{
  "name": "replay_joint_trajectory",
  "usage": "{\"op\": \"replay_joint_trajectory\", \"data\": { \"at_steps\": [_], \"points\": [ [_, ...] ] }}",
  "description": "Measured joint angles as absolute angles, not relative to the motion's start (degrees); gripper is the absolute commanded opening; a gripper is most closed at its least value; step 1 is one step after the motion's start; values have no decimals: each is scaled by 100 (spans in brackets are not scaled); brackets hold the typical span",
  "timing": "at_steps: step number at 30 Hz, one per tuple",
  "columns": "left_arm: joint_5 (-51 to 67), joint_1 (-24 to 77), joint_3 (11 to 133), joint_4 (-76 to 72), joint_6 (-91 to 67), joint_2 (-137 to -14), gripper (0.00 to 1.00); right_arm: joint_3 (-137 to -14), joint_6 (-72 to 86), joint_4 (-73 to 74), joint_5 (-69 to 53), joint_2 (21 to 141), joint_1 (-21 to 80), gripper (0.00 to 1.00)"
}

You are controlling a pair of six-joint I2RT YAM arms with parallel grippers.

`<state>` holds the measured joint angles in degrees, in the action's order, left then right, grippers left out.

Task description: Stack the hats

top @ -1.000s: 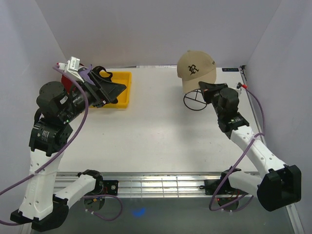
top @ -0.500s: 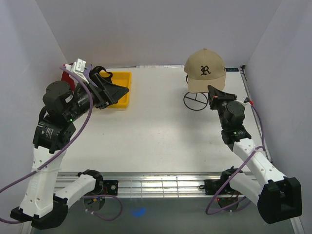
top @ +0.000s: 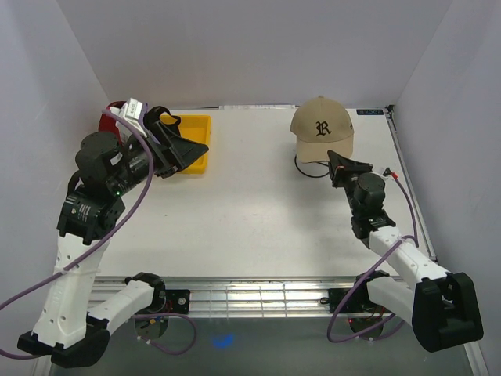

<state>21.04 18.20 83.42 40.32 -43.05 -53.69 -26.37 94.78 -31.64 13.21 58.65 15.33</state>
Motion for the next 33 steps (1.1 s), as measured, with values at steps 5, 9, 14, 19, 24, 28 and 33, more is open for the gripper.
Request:
{"op": "replay_joint_trajectory", "data": {
  "at_steps": [5, 9, 14, 19, 24, 28, 33],
  "points": [
    [2069, 1820, 8261, 4049, -4289, -5367, 77, -2263, 9561, -3448, 1293, 5876, 1533, 8],
    [2038, 1820, 8208, 4049, -4281, -5345, 77, -1970, 9686, -3688, 1297, 5892, 1531, 8],
    [2027, 1820, 8101, 4051, -4257, -5341, 77, -1868, 9767, -3968, 1291, 5979, 1507, 8],
    [1992, 1820, 8025, 4058, -4244, -5341, 77, -1636, 9898, -4268, 1269, 6077, 1505, 18],
    [1966, 1820, 7961, 4064, -4241, -5339, 77, -1584, 10014, -4324, 1251, 6117, 1505, 33],
    [1933, 1820, 7898, 4075, -4241, -5336, 77, -1546, 10049, -4357, 1223, 6139, 1505, 43],
    [1894, 1820, 7854, 4075, -4235, -5330, 77, -1518, 10071, -4346, 1192, 6163, 1500, 51]
  ]
}}
